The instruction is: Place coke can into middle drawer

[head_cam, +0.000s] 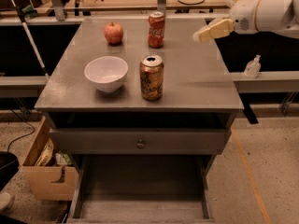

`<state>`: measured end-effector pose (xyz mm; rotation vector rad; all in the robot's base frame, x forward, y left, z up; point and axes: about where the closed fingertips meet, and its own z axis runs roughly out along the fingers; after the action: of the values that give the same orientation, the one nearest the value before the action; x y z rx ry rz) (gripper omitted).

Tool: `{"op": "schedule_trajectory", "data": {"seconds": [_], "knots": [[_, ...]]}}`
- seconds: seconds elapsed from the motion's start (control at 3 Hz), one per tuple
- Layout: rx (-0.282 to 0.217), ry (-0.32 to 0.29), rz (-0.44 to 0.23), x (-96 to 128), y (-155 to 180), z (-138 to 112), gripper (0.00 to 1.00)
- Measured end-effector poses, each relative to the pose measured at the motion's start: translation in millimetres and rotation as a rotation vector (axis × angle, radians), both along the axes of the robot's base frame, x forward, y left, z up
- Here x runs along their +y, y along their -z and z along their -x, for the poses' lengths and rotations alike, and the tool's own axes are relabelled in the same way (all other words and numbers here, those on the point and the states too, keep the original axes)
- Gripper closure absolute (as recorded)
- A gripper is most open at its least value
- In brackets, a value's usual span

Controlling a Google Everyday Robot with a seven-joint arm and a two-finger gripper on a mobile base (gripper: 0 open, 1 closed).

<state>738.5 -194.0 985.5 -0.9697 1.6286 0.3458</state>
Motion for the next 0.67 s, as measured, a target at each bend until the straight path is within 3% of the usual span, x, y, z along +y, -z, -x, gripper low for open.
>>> {"op": "schedule_trajectory", "data": {"seconds": [0.67], "knots": [[0.037, -0.104, -0.173, 96, 43, -85, 0.0]]}}
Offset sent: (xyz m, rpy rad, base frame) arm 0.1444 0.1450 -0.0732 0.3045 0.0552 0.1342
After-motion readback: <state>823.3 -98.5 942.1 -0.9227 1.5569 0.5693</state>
